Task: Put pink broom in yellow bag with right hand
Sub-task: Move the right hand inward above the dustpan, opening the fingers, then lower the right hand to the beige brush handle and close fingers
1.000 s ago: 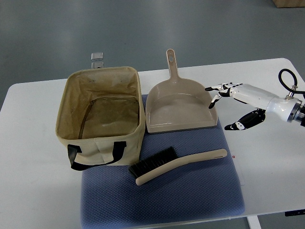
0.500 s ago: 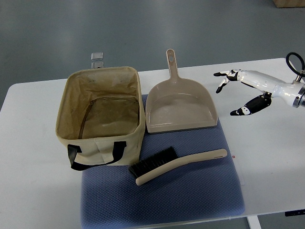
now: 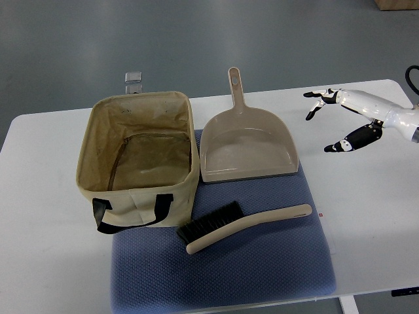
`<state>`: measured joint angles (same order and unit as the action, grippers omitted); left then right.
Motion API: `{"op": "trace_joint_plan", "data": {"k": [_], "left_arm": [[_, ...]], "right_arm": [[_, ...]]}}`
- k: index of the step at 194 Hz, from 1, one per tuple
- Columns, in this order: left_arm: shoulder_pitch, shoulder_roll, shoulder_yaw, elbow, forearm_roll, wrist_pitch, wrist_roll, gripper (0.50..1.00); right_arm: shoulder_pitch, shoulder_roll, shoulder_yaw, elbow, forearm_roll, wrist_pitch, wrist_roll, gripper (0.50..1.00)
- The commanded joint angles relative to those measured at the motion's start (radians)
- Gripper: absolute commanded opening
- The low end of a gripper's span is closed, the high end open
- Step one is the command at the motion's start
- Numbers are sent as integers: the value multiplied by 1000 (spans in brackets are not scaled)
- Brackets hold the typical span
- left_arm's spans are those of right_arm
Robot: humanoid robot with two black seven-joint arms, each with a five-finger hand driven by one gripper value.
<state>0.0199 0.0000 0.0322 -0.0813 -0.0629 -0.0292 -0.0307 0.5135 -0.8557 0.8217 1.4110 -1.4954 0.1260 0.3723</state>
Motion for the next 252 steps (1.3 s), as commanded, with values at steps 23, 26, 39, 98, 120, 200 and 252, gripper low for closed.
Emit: {"op": "trace_joint_plan", "data": {"k": [23, 26, 39, 98, 120, 200, 252], "left_arm": [[0, 0, 0, 0, 0, 0, 0, 1000], [0, 0, 0, 0, 0, 0, 0, 1000], [0, 0, 0, 0, 0, 0, 0, 1000], [0, 0, 0, 0, 0, 0, 0, 1000], [0, 0, 0, 0, 0, 0, 0, 1000], [0, 0, 0, 0, 0, 0, 0, 1000], [0, 0, 0, 0, 0, 0, 0, 1000]], "right_arm": [[-4, -52, -47, 6, 14, -55, 3, 948], [-3, -54, -55, 6, 14, -59, 3, 948], [5, -55, -101, 9, 14, -82, 3, 948], [146, -52, -332, 12, 17, -135, 0, 948], [208, -46, -414, 12, 15, -135, -3, 948], [364, 21, -599, 19, 7, -115, -58, 948], [373, 86, -599, 43, -54, -52, -90, 948]]}}
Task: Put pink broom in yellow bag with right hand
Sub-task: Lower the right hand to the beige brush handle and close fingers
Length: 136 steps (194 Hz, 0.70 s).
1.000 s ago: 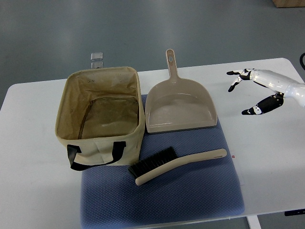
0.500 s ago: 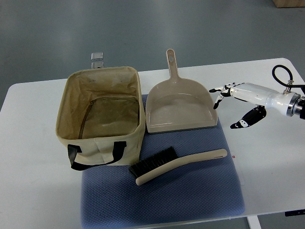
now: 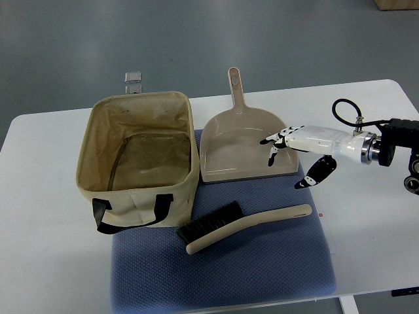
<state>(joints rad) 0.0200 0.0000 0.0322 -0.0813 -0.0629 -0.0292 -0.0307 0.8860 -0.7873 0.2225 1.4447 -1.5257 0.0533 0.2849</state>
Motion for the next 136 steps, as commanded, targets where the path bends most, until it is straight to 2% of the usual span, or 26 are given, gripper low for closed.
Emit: {"op": "trace_joint_plan", "data": {"k": [1, 72, 136], "left_arm": [[0, 0, 0, 0, 0, 0, 0, 1000], [0, 0, 0, 0, 0, 0, 0, 1000], [0, 0, 0, 0, 0, 0, 0, 1000]], "right_arm": [[1, 19, -2, 10, -24, 23, -3, 948], [2, 72, -23, 37, -39, 97, -9, 948], [-12, 105, -40, 43, -100, 99, -33, 948]]}}
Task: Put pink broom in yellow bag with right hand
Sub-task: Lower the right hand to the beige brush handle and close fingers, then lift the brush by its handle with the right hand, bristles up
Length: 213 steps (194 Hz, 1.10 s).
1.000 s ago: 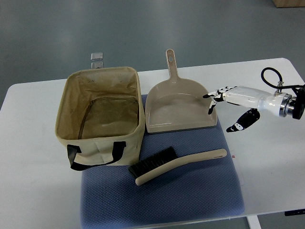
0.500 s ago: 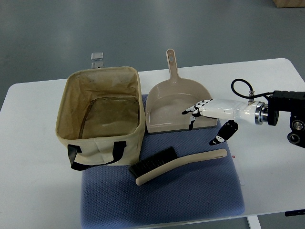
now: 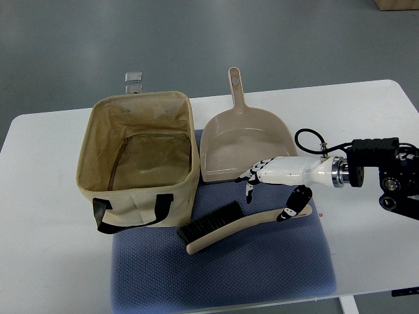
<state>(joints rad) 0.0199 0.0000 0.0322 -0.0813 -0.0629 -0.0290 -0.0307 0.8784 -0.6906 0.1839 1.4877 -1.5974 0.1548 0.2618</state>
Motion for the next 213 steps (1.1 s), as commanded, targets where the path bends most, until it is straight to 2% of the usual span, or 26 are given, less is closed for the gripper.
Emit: {"op": "trace_joint_plan", "data": {"k": [1, 34, 175, 194, 213], "left_arm": [[0, 0, 0, 0, 0, 0, 0, 1000], [0, 0, 0, 0, 0, 0, 0, 1000], [0, 0, 0, 0, 0, 0, 0, 1000], [0, 0, 0, 0, 0, 0, 0, 1000], [0, 0, 0, 0, 0, 0, 0, 1000]], "right_arm": [[-4, 8, 0, 0, -33, -3, -13, 948], [-16, 11, -1, -1, -64, -18, -46, 946], [-72, 11, -6, -7, -156, -40, -79, 932], [-72, 11, -4, -9, -161, -41, -82, 897], [-72, 13, -4, -10, -161, -43, -105, 832]]}}
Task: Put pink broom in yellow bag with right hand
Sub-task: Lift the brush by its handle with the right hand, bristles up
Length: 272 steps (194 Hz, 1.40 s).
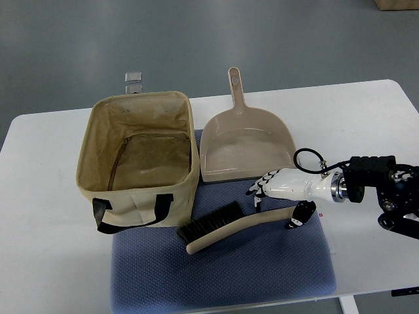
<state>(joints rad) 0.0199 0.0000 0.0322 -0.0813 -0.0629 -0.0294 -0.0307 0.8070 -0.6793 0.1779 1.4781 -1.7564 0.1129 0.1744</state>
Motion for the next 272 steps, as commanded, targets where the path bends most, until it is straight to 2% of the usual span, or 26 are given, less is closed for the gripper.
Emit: {"op": "trace_joint_plan", "data": {"k": [1, 13, 22, 55, 72, 119, 150, 225, 272], "left_arm": [[0, 0, 0, 0, 0, 0, 0, 1000], [0, 0, 0, 0, 0, 0, 0, 1000], [0, 0, 0, 0, 0, 0, 0, 1000], [0, 0, 0, 0, 0, 0, 0, 1000], [0, 0, 0, 0, 0, 0, 0, 1000], [0, 0, 0, 0, 0, 0, 0, 1000], [0, 0, 0, 0, 0, 0, 0, 1000], [0, 0, 0, 0, 0, 0, 0, 1000], [0, 0, 0, 0, 0, 0, 0, 1000]], "right_arm": [[1, 1, 2, -1, -2, -1, -19, 823], [1, 0, 2, -2, 0, -1, -23, 778], [1, 0, 2, -2, 0, -1, -27, 723], [1, -5, 3, -4, 0, -1, -29, 596], [3, -9, 5, -7, 0, -1, -29, 500], [-15, -26, 22, -22, 0, -2, -27, 500], [-17, -37, 61, -33, 8, -45, -26, 500], [-11, -220, 238, -36, 21, -71, 13, 500], [3, -295, 331, -36, 81, -71, 20, 500]]}}
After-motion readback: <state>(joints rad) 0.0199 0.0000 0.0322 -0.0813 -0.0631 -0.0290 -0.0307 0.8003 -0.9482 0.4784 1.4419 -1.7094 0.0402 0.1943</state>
